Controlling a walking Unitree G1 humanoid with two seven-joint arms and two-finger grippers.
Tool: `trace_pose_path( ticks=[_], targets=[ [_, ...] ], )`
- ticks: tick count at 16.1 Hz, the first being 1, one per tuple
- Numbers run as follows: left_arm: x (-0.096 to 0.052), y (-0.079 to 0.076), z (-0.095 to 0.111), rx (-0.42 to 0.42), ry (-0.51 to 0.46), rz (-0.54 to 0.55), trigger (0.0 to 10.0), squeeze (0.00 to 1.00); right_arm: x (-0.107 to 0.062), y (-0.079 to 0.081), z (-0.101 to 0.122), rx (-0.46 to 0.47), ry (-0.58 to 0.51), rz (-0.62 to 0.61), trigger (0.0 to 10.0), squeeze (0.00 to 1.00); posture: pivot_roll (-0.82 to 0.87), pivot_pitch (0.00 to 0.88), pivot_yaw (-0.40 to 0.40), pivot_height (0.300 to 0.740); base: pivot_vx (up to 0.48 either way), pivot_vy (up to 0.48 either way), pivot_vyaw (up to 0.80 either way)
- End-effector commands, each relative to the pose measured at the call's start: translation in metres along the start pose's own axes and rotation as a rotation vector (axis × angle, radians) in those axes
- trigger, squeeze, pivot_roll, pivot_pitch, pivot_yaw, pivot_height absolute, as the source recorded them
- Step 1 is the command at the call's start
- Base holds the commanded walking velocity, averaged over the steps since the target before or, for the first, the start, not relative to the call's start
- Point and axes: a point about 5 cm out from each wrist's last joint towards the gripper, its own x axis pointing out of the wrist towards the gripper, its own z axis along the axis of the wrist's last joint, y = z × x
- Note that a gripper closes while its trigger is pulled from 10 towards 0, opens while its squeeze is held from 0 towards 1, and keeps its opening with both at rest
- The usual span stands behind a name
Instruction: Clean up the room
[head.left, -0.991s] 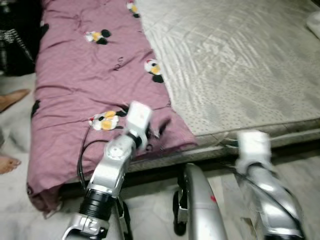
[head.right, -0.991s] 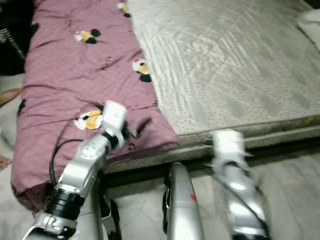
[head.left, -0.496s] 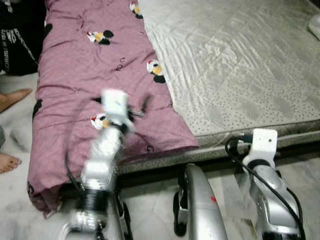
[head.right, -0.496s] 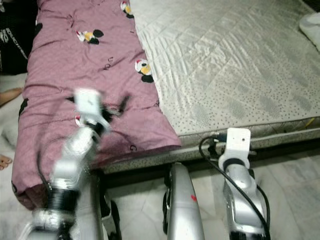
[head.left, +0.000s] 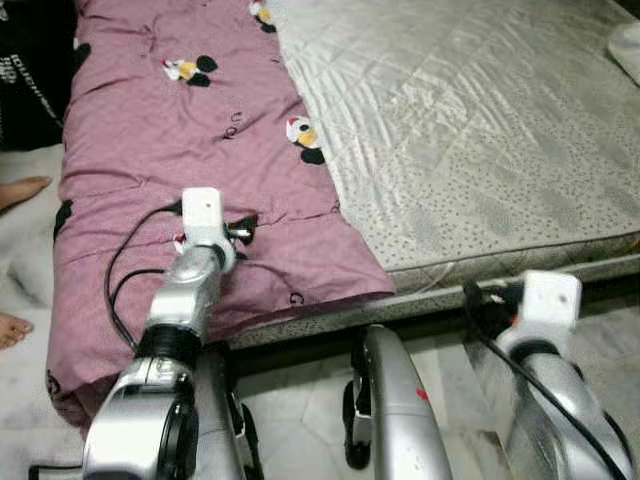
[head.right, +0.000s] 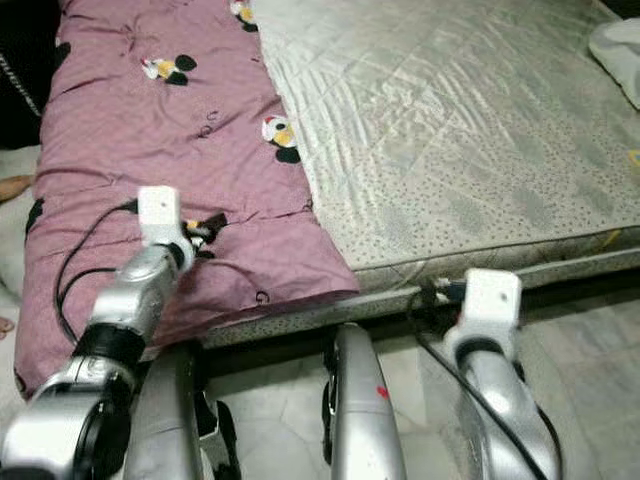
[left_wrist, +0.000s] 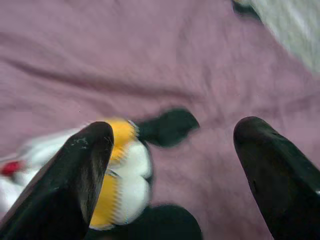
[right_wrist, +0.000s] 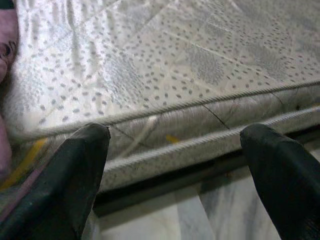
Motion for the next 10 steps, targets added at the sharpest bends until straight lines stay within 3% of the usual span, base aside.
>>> trace_pose_path(
  ticks=[1, 3, 4, 6, 7, 9, 10],
  targets=[
    [0.003, -0.013, -0.013, 0.05, 0.081, -0.061, 10.0, 0.0, -0.008, -0.005, 0.001, 0.007, 0.011, -0.009, 10.0, 0.0, -0.27, 0.285, -0.052, 0.572, 0.0, 0.0, 0.0],
    [0.006, -0.029, -0.024, 0.077, 0.155, -0.142, 10.0, 0.0, -0.018, -0.009, -0.001, 0.011, 0.027, -0.024, 10.0, 0.0, -0.3, 0.301, -0.046, 0.572, 0.0, 0.0, 0.0],
    [0.005, -0.045, -0.035, 0.154, 0.204, -0.22, 10.0, 0.0, -0.022, -0.009, 0.0, 0.01, 0.037, -0.024, 10.0, 0.0, -0.3, 0.305, -0.046, 0.572, 0.0, 0.0, 0.0],
    [0.0, -0.066, -0.055, 0.226, 0.287, -0.33, 10.0, 0.0, -0.024, -0.008, 0.003, -0.003, 0.039, -0.012, 10.0, 0.0, -0.31, 0.305, -0.047, 0.572, 0.0, 0.0, 0.0],
    [-0.005, -0.074, -0.07, 0.3, 0.335, -0.398, 10.0, 0.0, -0.022, -0.007, 0.004, -0.009, 0.037, -0.007, 10.0, 0.0, -0.3, 0.297, -0.05, 0.572, 0.0, 0.0, 0.0],
    [-0.014, -0.079, -0.091, 0.329, 0.41, -0.467, 10.0, 0.0, -0.019, -0.005, 0.006, -0.009, 0.03, 0.001, 10.0, 0.0, -0.3, 0.291, -0.052, 0.572, 0.0, 0.0, 0.0],
    [-0.019, -0.079, -0.103, 0.394, 0.441, -0.491, 10.0, 0.0, -0.016, -0.003, 0.007, -0.015, 0.023, 0.012, 10.0, 0.0, -0.28, 0.28, -0.053, 0.572, 0.0, 0.0, 0.0]
  ],
)
